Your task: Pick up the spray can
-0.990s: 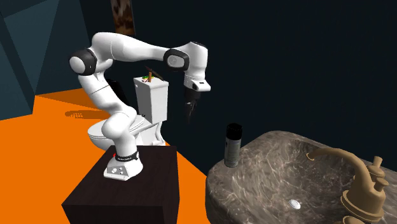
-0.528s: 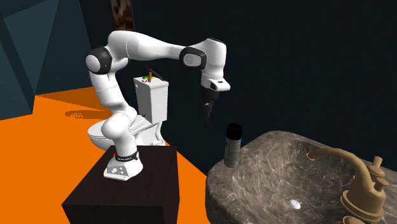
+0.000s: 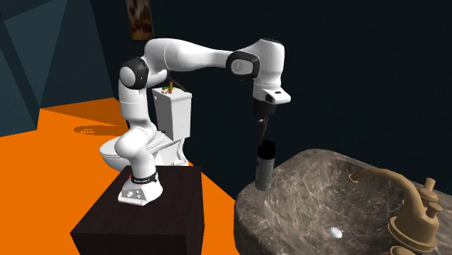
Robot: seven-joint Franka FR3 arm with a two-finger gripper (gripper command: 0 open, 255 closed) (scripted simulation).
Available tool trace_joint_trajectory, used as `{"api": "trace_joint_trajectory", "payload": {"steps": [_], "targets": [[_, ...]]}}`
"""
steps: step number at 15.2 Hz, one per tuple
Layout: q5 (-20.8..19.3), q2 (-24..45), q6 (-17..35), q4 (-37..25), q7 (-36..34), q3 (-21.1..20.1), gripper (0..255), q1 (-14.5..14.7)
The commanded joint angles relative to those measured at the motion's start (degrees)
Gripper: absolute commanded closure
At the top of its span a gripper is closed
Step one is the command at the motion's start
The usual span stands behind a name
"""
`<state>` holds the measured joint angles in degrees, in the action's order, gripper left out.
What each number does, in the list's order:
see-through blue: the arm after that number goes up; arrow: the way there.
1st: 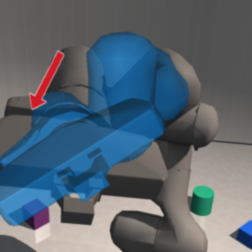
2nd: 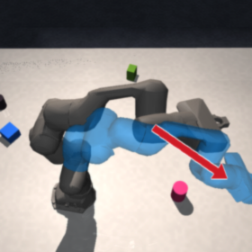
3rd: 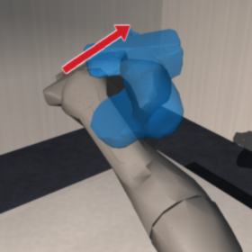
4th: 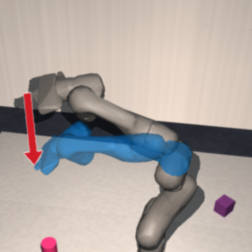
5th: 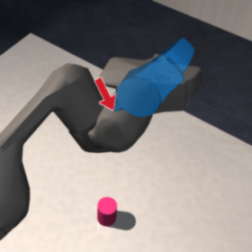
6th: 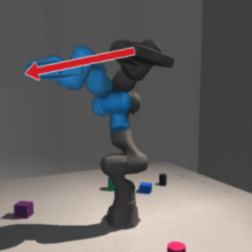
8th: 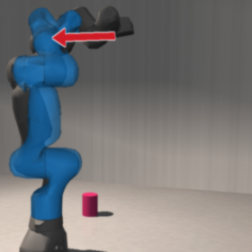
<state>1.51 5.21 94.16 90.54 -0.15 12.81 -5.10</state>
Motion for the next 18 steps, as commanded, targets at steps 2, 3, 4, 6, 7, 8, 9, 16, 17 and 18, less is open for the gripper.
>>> {"api": "trace_joint_trajectory", "payload": {"steps": [2,3,4,6,7,8,9,16,17,18], "targets": [[0.56,1.64,1.39,-0.59,-0.02,0.12,0,-0.22],[0.54,1.55,2.19,0.3,-0.02,0.11,0,-0.2],[0.52,1.47,2.99,1.17,-0.02,0.1,0,-0.18],[0.5,1.36,4.56,2.86,-0.02,0.08,0,-0.15],[0.5,1.32,5.34,3.67,-0.01,0.08,0,-0.13],[0.5,1.29,5.79,4.15,-0.01,0.07,0,-0.13],[0.5,1.31,5.79,4.14,-0.01,0.07,0,-0.13],[0.5,1.31,5.82,4.17,-0.04,0.05,255,-0.11],[0.51,1.34,5.82,4.14,-0.03,0.06,255,-0.12],[0.51,1.34,5.85,4.16,0.0,0.07,255,-0.13]]}}
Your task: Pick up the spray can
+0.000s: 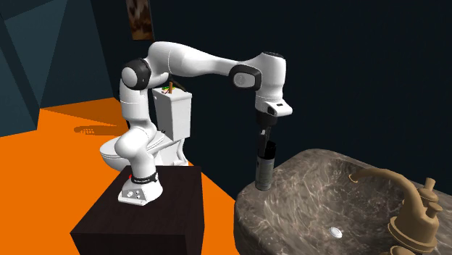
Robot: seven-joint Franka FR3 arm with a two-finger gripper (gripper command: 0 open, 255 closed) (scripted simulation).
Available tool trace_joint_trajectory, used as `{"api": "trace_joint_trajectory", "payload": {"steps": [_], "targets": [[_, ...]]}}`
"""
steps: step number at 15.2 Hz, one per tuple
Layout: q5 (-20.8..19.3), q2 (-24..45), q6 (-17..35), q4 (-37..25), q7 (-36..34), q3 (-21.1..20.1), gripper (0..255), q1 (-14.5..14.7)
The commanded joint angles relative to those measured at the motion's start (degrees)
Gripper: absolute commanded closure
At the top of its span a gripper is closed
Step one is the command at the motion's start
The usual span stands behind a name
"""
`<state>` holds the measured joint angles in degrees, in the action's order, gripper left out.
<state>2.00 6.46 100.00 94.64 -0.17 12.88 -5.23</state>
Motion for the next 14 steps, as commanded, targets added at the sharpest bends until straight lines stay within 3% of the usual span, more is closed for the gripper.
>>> {"api": "trace_joint_trajectory", "payload": {"steps": [1,14], "targets": [[0.01,0.06,-0.05,0.03,0.01,-0.01,255,0.0],[0.34,1.61,-10.62,-12.05,0.1,0.16,255,-0.33]]}}
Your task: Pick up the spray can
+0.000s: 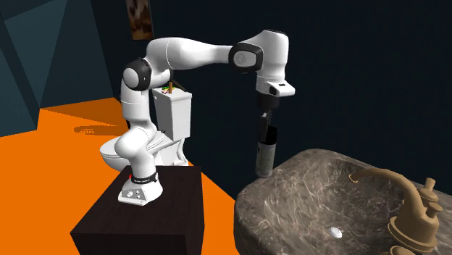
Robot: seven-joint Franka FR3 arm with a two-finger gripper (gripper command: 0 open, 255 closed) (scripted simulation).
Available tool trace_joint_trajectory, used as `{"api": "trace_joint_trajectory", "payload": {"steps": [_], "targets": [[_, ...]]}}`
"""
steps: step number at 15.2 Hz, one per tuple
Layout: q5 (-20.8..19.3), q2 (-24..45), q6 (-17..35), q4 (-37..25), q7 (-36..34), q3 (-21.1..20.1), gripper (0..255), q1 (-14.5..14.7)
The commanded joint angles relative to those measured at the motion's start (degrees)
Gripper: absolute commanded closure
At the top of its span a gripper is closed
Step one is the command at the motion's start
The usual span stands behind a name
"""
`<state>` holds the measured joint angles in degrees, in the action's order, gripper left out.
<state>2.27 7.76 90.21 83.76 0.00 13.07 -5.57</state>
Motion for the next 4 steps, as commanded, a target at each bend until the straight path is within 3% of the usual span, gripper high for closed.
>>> {"api": "trace_joint_trajectory", "payload": {"steps": [1,4], "targets": [[0.13,0.55,-1.7,-2.27,-0.05,0.0,255,-0.04],[0.2,0.85,-2.71,-3.57,-0.02,0.02,255,-0.1]]}}
